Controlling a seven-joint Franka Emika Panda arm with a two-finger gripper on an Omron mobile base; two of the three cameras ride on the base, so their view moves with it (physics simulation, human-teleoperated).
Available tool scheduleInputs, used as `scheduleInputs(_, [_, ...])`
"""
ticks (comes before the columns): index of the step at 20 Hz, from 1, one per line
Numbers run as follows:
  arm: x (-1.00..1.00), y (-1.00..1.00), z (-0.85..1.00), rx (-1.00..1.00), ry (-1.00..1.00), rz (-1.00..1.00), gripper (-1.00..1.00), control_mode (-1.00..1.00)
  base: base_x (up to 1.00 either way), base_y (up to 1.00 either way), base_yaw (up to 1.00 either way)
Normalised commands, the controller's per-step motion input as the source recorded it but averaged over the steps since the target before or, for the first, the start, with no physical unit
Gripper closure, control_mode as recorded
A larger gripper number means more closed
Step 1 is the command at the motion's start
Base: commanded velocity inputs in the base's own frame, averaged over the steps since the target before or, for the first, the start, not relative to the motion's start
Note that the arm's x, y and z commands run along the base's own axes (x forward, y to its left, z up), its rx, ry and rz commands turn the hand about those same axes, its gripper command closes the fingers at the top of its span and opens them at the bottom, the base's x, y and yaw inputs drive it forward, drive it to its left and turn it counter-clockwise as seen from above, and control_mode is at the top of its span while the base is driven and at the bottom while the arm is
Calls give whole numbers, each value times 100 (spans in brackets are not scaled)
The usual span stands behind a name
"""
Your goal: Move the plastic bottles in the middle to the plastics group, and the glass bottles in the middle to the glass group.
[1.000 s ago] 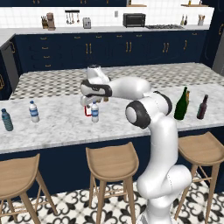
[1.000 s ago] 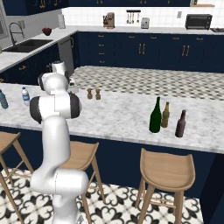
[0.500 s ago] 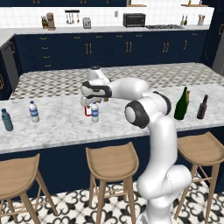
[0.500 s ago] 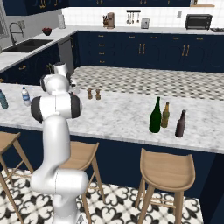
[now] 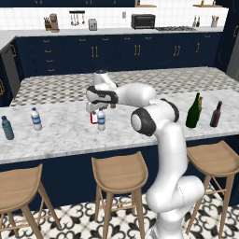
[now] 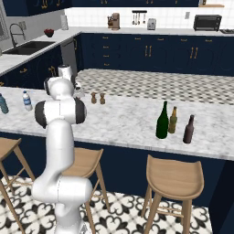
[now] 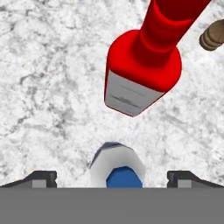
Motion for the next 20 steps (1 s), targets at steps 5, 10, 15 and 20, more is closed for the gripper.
scheduleInputs(5, [0,-1,-22,0,0,0,-100,-100,0,0,0])
scheduleInputs(10, [-4,-5,-27,1,0,0,-100,-100,0,0,0])
scheduleInputs(15, [0,-7,-3,2,0,0,-100,-100,0,0,0])
scheduleInputs(20, [-1,-2,-1,1,0,0,-100,-100,0,0,0])
